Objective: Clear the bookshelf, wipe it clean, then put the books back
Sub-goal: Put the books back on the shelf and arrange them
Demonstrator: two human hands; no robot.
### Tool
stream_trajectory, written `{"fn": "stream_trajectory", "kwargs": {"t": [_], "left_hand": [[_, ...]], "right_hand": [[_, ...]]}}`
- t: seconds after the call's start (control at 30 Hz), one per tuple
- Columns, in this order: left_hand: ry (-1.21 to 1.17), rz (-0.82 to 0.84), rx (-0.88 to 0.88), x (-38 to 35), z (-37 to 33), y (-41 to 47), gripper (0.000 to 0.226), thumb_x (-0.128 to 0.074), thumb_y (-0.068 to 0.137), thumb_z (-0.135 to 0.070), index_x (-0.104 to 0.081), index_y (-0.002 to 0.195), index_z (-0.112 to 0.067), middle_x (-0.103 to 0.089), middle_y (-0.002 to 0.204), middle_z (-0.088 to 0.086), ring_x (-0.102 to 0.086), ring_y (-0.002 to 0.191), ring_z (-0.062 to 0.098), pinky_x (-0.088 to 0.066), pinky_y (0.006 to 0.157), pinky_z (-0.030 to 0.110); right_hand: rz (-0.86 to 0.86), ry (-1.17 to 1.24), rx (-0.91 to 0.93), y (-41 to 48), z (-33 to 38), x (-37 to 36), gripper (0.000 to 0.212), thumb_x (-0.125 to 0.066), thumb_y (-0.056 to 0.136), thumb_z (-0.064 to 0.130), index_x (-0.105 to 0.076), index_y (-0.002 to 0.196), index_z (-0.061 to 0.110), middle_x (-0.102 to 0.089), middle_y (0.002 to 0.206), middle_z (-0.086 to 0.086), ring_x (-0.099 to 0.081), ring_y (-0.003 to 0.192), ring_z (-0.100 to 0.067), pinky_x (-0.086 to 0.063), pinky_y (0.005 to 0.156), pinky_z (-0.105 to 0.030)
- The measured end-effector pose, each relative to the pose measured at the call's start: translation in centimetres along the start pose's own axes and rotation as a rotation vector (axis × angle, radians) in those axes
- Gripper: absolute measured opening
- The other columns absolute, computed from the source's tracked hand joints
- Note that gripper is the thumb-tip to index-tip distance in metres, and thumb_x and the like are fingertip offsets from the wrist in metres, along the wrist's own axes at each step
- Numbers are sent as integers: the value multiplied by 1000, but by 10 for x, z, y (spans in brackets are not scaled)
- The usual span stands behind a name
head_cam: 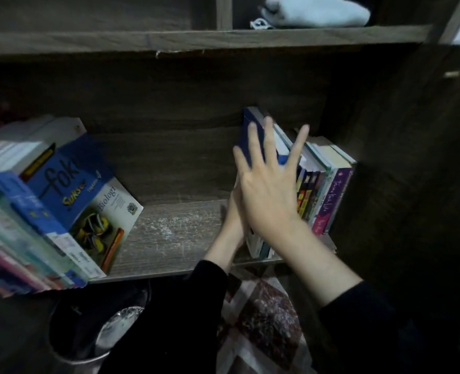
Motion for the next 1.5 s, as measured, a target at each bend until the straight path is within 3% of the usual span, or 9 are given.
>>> {"fn": "stream_trajectory", "kwargs": {"t": [0.1, 0.2, 0.3, 0.4, 0.5, 0.6, 0.97, 1.2, 1.5], "left_hand": [[135, -68, -18, 22, 7, -10, 44, -43, 92, 12, -50, 133, -2, -55, 129, 5, -52, 115, 13, -36, 73, -1], [247, -283, -97, 61, 9, -32, 61, -41, 84, 19, -52, 135, -13, -48, 138, 4, -43, 133, 21, -29, 92, -3], [558, -662, -261, 116, -14, -68, 58, -50, 88, 6, -48, 139, -20, -37, 149, 9, -23, 143, 26, -20, 118, 32], [927, -885, -394, 172, -35, -94, 69, -59, 81, 0, -38, 145, -13, -25, 153, 21, -11, 144, 39, -9, 117, 45], [1056, -980, -130, 233, -32, -109, 87, -64, 79, -10, -18, 152, -10, -7, 157, 25, 0, 144, 46, -2, 114, 57], [1132, -971, 83, 268, -29, -115, 93, -66, 84, -29, -8, 153, -9, -1, 160, 18, 7, 145, 40, 2, 112, 63], [1283, -939, 88, 277, -43, -118, 82, -63, 85, -46, -27, 147, -7, -21, 157, 11, 1, 147, 32, 10, 112, 59], [1295, -1027, -1, 273, -41, -110, 74, -74, 80, -26, -38, 139, -1, -37, 146, 18, -13, 145, 36, 8, 114, 55], [1020, -1033, -186, 250, -43, -100, 83, -76, 75, -8, -31, 145, -5, -40, 135, 24, -41, 121, 37, -36, 101, 43]], "right_hand": [[25, -78, -7, -23, 4, -31, 76, -45, 93, 36, -5, 153, 13, 15, 154, -30, 22, 142, -41, 33, 97, -64], [-122, 143, -73, -36, -1, -38, 92, -52, 80, 21, 4, 152, 18, 25, 154, -21, 26, 141, -34, 20, 112, -55], [-234, 311, -196, -41, -11, -39, 99, -56, 74, 11, 6, 152, 18, 11, 157, -15, 26, 141, -28, 11, 115, -52], [-227, 339, -263, -41, -14, -41, 120, -75, 71, 10, 16, 150, 15, 5, 158, -11, 20, 144, -23, -1, 116, -56], [-230, 345, -306, -41, -14, -40, 121, -79, 69, 10, 11, 151, 12, 1, 157, -10, 16, 144, -22, -9, 115, -60], [-229, 382, -319, -42, -16, -38, 115, -80, 69, 8, -1, 152, 9, -4, 157, -12, 6, 146, -27, -13, 111, -66], [-212, 411, -363, -34, -12, -34, 107, -78, 71, 8, -9, 151, 6, -13, 154, -15, -3, 145, -28, -13, 108, -68], [-220, 393, -385, -27, -13, -33, 105, -78, 69, 9, -11, 151, 7, -16, 145, -11, -8, 139, -26, -22, 103, -65], [-210, 383, -387, -27, -11, -33, 107, -78, 68, 10, -10, 151, 8, -14, 146, -9, -7, 139, -26, -21, 104, -65]]}}
Point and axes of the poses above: each hand's wrist, its own y-axis towards the middle knuckle, its own x-axis out of the back of the hand, z = x × y, the point moved 4 cm from there along y, towards the middle knuckle
